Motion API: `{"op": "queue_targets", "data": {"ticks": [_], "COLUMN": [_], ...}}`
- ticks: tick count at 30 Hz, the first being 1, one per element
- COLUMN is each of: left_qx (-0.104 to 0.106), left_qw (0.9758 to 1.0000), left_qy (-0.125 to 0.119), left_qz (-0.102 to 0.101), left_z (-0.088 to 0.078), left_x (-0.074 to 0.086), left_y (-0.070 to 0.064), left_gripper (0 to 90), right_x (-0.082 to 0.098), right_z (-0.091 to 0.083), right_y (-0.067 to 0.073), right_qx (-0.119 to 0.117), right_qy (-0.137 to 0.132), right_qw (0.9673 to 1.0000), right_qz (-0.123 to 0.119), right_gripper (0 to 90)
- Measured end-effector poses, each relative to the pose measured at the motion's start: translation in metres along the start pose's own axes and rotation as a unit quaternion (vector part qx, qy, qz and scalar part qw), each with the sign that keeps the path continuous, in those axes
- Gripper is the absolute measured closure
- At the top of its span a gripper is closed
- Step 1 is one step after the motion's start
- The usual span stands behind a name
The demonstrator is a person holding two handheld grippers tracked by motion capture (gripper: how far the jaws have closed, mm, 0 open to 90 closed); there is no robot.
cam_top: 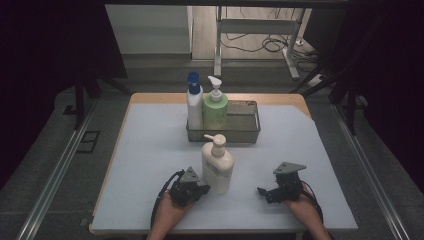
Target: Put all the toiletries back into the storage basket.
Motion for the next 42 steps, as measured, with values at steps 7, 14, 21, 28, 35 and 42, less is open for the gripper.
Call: {"op": "queue_targets", "data": {"ticks": [7,14,21,28,35,42], "left_qx": [-0.017,-0.038,-0.061,-0.091,-0.123,-0.146], "left_qw": [0.9998,0.9991,0.9975,0.9942,0.9896,0.9851], "left_qy": [-0.010,-0.013,-0.014,-0.014,-0.007,0.013], "left_qz": [-0.003,-0.012,-0.031,-0.055,-0.075,-0.090], "left_z": [-0.019,-0.037,-0.053,-0.070,-0.078,-0.076], "left_x": [0.007,0.018,0.032,0.051,0.066,0.078], "left_y": [0.005,0.012,0.022,0.033,0.042,0.050], "left_gripper": [89.5,83.3,75.6,68.5,55.2,37.1], "right_x": [0.000,0.000,0.000,0.000,0.000,-0.001], "right_z": [0.000,0.000,0.000,0.000,0.000,0.000], "right_y": [0.000,0.000,0.000,0.000,0.000,0.000], "right_qx": [0.001,0.001,0.003,0.003,0.003,0.003], "right_qy": [0.000,0.000,0.000,0.000,0.000,0.002], "right_qw": [1.0000,1.0000,1.0000,1.0000,1.0000,1.0000], "right_qz": [0.000,0.000,0.001,0.001,0.001,0.003], "right_gripper": [0.0,0.0,0.0,0.0,0.0,0.0]}}
Point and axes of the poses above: each handheld gripper's, and its own axes: z roughly forward along the jaws, x roughly out of its underside, y roughly to its left, the point moved 4 cm from there along z, roughly forward along the jaws, and after that the axes turned 9 degrees about y, right-handed, at the moved point
